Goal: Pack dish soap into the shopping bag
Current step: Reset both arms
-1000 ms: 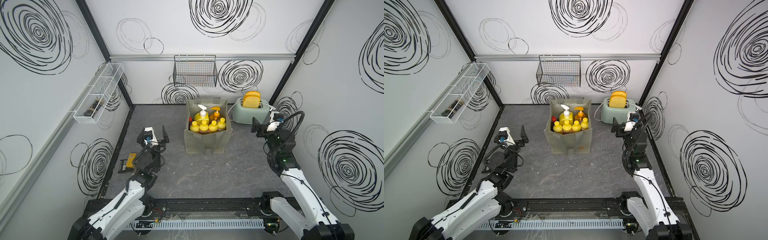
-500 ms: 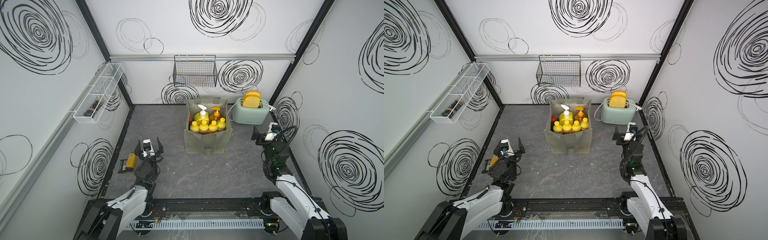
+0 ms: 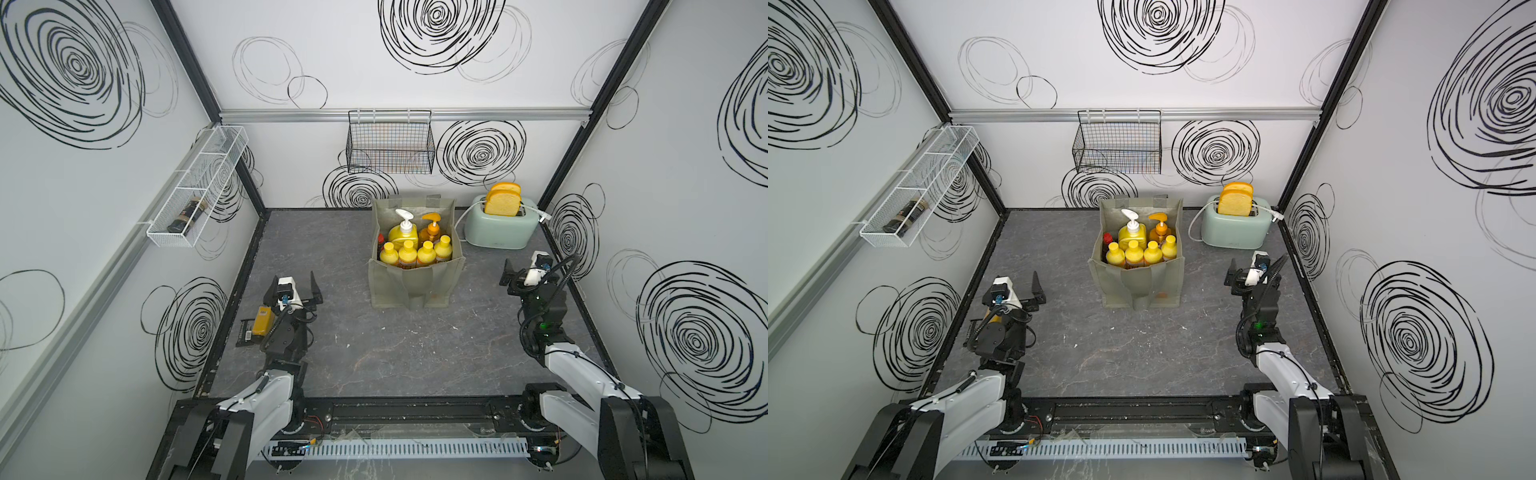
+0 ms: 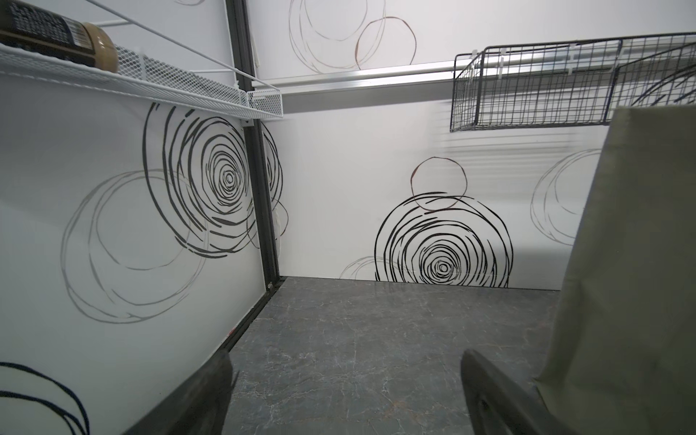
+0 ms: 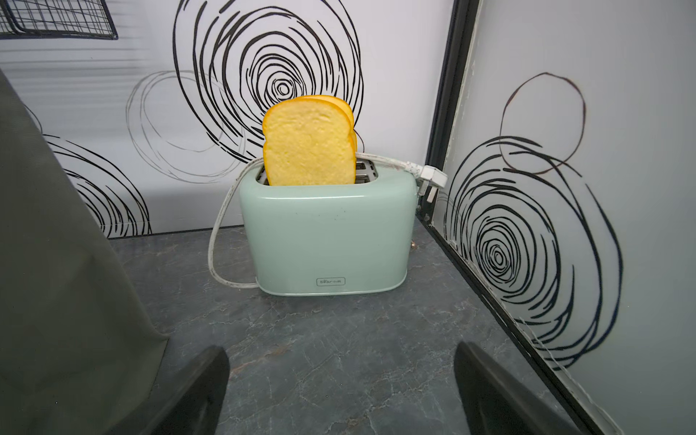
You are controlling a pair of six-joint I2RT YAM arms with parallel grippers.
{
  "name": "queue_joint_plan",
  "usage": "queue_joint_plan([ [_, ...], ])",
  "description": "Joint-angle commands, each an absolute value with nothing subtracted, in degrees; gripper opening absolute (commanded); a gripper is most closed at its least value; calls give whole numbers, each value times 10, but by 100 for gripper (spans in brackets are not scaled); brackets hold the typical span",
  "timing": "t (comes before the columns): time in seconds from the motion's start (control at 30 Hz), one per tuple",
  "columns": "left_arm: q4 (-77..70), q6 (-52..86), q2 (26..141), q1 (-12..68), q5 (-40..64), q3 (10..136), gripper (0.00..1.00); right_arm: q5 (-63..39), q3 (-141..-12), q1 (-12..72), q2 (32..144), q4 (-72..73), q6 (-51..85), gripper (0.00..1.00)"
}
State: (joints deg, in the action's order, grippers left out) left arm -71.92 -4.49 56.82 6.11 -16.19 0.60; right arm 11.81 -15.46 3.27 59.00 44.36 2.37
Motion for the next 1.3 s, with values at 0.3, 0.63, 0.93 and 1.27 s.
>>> queue_joint_plan([
  [0.3, -807, -8, 685, 20, -18, 1, 96, 68, -134, -9, 688, 547, 66, 97],
  [0.63, -889, 29, 776, -12, 42, 13, 96, 60, -115, -12, 746, 608, 65, 97],
  [0.93, -962, 48, 877, -31, 67, 32, 96, 31, -104, -20, 807, 677, 64, 98],
  [1.27, -795, 5, 856, 7, 36, 104, 96, 13, -154, -4, 847, 618, 36, 97],
])
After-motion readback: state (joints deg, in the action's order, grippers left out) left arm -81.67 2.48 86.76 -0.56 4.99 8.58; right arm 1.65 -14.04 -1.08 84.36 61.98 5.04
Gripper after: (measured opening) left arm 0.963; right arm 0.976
